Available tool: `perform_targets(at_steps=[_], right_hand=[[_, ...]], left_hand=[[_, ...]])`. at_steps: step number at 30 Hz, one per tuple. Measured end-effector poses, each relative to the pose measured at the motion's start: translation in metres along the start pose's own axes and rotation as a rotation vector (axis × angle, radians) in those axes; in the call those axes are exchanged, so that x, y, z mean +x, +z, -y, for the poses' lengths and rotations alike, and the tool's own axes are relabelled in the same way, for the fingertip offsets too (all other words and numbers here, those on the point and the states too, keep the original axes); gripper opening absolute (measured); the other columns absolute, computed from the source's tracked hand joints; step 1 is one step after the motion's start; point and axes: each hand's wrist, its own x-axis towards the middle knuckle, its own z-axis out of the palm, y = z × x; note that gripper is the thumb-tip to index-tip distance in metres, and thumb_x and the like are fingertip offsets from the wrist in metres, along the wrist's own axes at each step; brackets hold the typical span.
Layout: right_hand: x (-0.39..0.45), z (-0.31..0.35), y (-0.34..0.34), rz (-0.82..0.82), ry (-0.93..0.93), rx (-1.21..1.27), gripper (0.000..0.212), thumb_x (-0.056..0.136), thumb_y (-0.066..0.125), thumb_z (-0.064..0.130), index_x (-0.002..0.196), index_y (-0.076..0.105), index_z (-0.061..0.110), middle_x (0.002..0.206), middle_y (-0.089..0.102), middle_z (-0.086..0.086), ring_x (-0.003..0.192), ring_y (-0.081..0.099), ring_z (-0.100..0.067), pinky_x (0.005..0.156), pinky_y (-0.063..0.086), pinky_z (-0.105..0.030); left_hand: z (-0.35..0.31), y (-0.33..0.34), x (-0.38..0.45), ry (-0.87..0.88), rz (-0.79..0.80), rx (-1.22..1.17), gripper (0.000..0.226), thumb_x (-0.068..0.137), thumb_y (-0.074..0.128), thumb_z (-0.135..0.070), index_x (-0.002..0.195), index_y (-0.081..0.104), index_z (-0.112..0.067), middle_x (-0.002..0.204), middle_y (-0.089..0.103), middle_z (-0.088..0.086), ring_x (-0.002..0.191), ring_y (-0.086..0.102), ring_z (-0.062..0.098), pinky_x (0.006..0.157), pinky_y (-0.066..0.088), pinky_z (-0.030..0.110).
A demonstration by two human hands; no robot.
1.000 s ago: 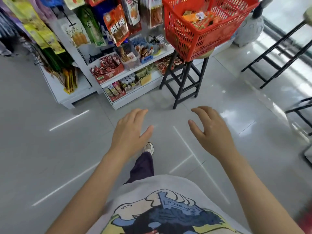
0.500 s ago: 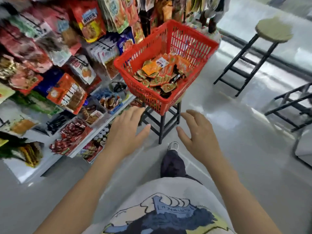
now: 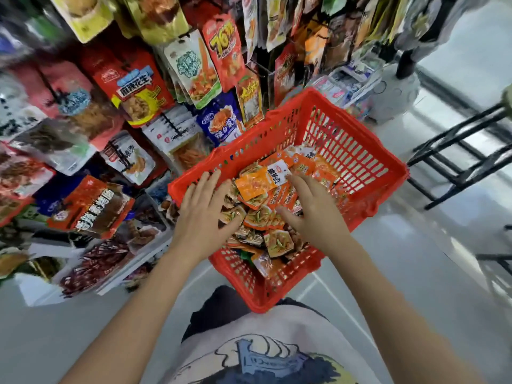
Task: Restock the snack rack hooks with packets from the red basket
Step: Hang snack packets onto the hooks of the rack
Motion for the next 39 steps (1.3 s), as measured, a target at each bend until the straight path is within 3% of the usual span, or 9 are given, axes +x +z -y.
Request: perform_targets(at_steps=[6, 9, 12, 15, 17, 19, 26, 32, 39], right_hand=[[0.065, -0.022, 0.036, 0.313, 0.535, 0.116, 0.106, 0.086, 0.069, 0.056, 0.156, 0.013, 0.0, 0.154, 0.034, -0.022, 0.141, 0.037, -0.036, 0.109, 0.04, -0.045], [0.081, -0.027, 0.06, 0.384, 0.858, 0.181, 0.115, 0.083, 0.069, 0.059, 0.152, 0.009, -0.011, 0.107, 0.059, -0.017, 0.089, 0.062, -0.022, 0.064, 0.053, -0.023], [0.092, -0.028, 0.089, 0.247, 1.083, 0.489, 0.097, 0.085, 0.075, 0.049, 0.148, 0.024, -0.005, 0.079, 0.053, -0.006, 0.059, 0.046, -0.013, 0.035, 0.032, -0.02], [0.104, -0.02, 0.113, 0.052, 1.209, 0.627, 0.053, 0.085, 0.076, 0.047, 0.106, 0.048, 0.008, 0.079, 0.05, -0.006, 0.059, 0.046, -0.015, 0.043, 0.036, -0.023], [0.116, -0.007, 0.123, -0.008, 1.232, 0.786, 0.07, 0.083, 0.078, 0.049, 0.127, 0.049, 0.002, 0.112, 0.06, -0.012, 0.096, 0.061, -0.026, 0.076, 0.052, -0.035], [0.127, 0.005, 0.131, -0.043, 1.297, 0.857, 0.095, 0.079, 0.079, 0.052, 0.145, 0.036, -0.002, 0.14, 0.051, -0.018, 0.128, 0.051, -0.037, 0.102, 0.047, -0.047], [0.124, 0.019, 0.146, -0.149, 1.238, 0.888, 0.094, 0.086, 0.078, 0.039, 0.158, 0.022, 0.014, 0.161, 0.03, -0.01, 0.147, 0.032, -0.032, 0.115, 0.036, -0.051], [0.114, 0.036, 0.158, -0.08, 1.145, 0.845, 0.078, 0.078, 0.082, 0.038, 0.141, 0.036, 0.029, 0.141, 0.05, -0.013, 0.116, 0.06, -0.036, 0.087, 0.058, -0.053], [0.098, 0.023, 0.148, -0.304, 1.277, 0.999, 0.093, 0.089, 0.075, 0.02, 0.159, 0.014, 0.023, 0.162, 0.029, -0.002, 0.145, 0.035, -0.026, 0.112, 0.04, -0.049]], left_hand=[[0.026, 0.008, 0.071, -0.162, 0.052, 0.128, 0.116, 0.083, 0.048, -0.08, 0.16, -0.017, -0.022, 0.168, -0.018, 0.009, 0.156, -0.009, 0.027, 0.123, -0.006, 0.051], [0.032, 0.011, 0.083, -0.187, 0.113, 0.151, 0.125, 0.078, 0.05, -0.084, 0.16, -0.015, -0.015, 0.169, 0.006, 0.013, 0.153, 0.018, 0.033, 0.121, 0.018, 0.052], [0.041, 0.01, 0.085, -0.134, 0.122, 0.164, 0.123, 0.079, 0.05, -0.084, 0.161, -0.008, -0.013, 0.164, 0.024, 0.013, 0.145, 0.034, 0.035, 0.113, 0.034, 0.048], [0.054, 0.006, 0.088, -0.075, 0.14, 0.118, 0.116, 0.082, 0.054, -0.077, 0.162, -0.004, -0.018, 0.164, 0.028, 0.012, 0.143, 0.039, 0.033, 0.111, 0.039, 0.047], [0.059, 0.003, 0.089, -0.044, 0.148, 0.064, 0.11, 0.086, 0.058, -0.071, 0.162, -0.003, -0.021, 0.165, 0.027, 0.009, 0.144, 0.039, 0.031, 0.11, 0.041, 0.045], [0.06, 0.0, 0.089, -0.029, 0.145, 0.054, 0.108, 0.087, 0.057, -0.07, 0.162, -0.004, -0.022, 0.166, 0.025, 0.007, 0.146, 0.036, 0.028, 0.109, 0.041, 0.042], [0.065, 0.006, 0.087, -0.004, 0.109, 0.08, 0.109, 0.084, 0.046, -0.078, 0.163, -0.002, -0.019, 0.165, 0.029, 0.009, 0.144, 0.039, 0.03, 0.109, 0.042, 0.044], [0.064, 0.005, 0.087, -0.007, 0.139, 0.06, 0.11, 0.087, 0.051, -0.075, 0.162, -0.007, -0.02, 0.167, 0.022, 0.007, 0.148, 0.033, 0.028, 0.112, 0.037, 0.044], [0.065, 0.004, 0.086, 0.003, 0.154, 0.065, 0.109, 0.087, 0.046, -0.078, 0.162, -0.01, -0.02, 0.168, 0.018, 0.005, 0.148, 0.031, 0.027, 0.114, 0.035, 0.043]])
